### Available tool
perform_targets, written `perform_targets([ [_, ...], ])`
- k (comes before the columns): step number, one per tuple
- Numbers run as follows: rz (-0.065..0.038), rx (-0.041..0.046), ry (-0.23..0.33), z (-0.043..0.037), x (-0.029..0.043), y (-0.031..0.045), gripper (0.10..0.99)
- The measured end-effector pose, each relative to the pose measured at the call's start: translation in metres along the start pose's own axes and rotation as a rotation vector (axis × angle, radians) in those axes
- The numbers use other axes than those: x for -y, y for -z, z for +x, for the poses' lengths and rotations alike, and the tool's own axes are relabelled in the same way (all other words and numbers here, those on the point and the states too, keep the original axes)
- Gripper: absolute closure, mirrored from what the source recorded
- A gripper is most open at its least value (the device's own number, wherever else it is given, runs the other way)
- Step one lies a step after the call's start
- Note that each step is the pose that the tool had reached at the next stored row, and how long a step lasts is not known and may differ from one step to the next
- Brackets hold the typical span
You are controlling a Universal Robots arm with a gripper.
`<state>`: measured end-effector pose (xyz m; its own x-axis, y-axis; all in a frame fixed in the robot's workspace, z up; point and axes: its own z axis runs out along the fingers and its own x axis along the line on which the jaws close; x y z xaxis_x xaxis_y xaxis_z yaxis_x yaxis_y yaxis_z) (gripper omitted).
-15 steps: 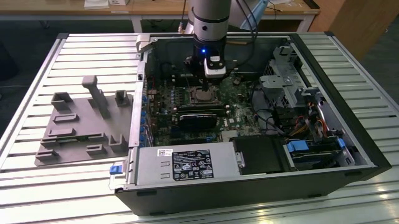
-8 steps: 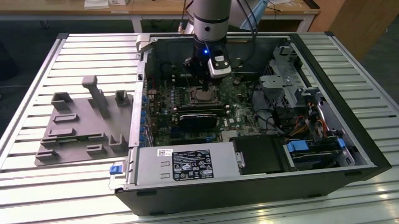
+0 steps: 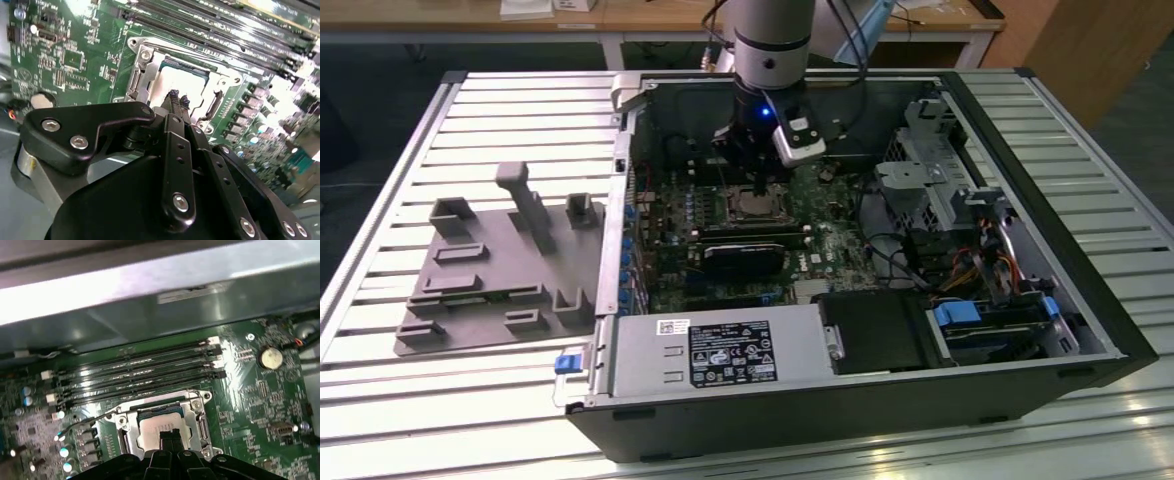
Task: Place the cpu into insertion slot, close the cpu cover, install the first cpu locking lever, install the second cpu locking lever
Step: 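Close the cpu cover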
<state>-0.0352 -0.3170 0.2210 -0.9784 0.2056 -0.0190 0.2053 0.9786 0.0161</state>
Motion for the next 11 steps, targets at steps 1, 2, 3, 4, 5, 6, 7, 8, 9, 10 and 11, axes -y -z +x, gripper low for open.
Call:
perform_targets([
  [1,0.0,-0.0003,0.018,0.0,0.0,-0.0001,0.984],
  [2,-0.001,-0.0006,0.037,0.0,0.0,-0.0003,0.984],
  [3,-0.001,-0.0008,0.055,0.0,0.0,-0.0004,0.984],
  [4,-0.001,-0.0011,0.074,0.0,0.0,-0.0005,0.984],
  [5,-0.001,-0.0014,0.091,0.0,0.0,-0.0006,0.984],
  [6,-0.001,-0.0017,0.11,0.0,0.0,-0.0007,0.984],
  [7,-0.001,-0.0019,0.128,0.0,0.0,-0.0008,0.984],
  [8,-0.001,-0.0021,0.146,0.0,0.0,-0.0009,0.984],
  [9,0.0,-0.0021,0.16,0.0,0.0,-0.0009,0.984],
  [10,0.0,-0.0022,0.169,0.0001,0.0,-0.0009,0.984],
  [11,0.0,-0.0022,0.171,0.0001,0.0,-0.0009,0.984],
])
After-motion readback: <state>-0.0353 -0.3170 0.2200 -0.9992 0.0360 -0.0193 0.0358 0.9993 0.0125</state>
